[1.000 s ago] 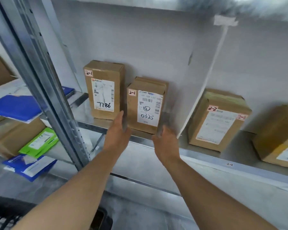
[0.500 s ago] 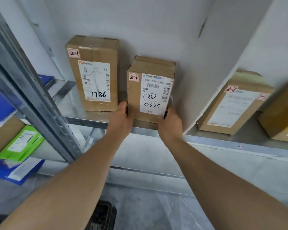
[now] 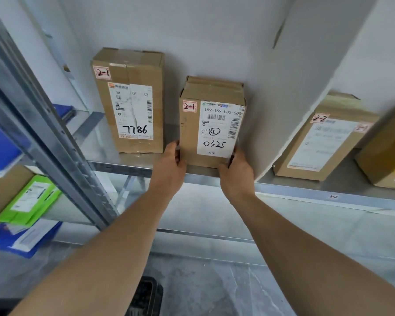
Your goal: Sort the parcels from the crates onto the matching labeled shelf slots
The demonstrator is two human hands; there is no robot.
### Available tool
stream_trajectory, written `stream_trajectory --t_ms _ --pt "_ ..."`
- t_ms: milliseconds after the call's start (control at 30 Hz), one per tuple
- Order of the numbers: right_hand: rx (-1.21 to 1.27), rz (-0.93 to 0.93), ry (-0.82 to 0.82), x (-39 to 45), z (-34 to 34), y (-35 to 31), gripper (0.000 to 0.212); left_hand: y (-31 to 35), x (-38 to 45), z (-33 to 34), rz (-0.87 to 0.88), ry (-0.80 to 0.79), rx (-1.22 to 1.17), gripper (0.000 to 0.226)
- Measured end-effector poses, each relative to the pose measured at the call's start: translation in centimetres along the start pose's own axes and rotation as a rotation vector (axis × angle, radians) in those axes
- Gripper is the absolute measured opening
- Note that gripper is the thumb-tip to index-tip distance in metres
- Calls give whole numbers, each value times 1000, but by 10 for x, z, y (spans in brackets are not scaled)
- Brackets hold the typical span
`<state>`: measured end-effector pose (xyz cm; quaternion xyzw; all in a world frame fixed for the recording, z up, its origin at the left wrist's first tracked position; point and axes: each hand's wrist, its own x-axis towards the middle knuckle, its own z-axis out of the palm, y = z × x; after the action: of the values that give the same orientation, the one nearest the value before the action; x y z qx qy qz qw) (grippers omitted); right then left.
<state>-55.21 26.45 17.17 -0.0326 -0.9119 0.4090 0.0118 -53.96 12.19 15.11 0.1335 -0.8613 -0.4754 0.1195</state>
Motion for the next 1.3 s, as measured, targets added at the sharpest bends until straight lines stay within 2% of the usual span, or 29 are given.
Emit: stream_trajectory --t_ms 100,200,267,367,533,667,800,933,1033,1300 --pt "-21 41 41 -13 0 -2 31 0 -9 -6 -18 3 -34 53" --pt "13 52 75 -43 9 -5 40 -7 -21 -25 -43 54 -43 47" --pt "46 5 33 -59 21 -14 37 -12 -24 -45 -51 122 -9 41" --pt "14 -120 -98 -64 43 -38 34 -16 -19 -77 -52 229 11 45" --pt "-70 -223 -262 -47 78 -87 62 -29 7 -110 -93 298 98 53" --pt "-69 -147 -203 -27 96 -106 73 -44 26 -124 -121 214 178 62" --pt "-44 -94 -168 -8 105 -106 68 -53 36 -128 -149 101 137 63" --pt "-4 -81 -138 4 112 -104 47 -59 42 -131 -119 30 98 57" --pt "29 -100 -130 3 115 -103 38 -62 44 -134 -110 55 75 57" --pt "9 -155 -125 5 117 -104 30 -67 41 -134 -137 114 87 55"
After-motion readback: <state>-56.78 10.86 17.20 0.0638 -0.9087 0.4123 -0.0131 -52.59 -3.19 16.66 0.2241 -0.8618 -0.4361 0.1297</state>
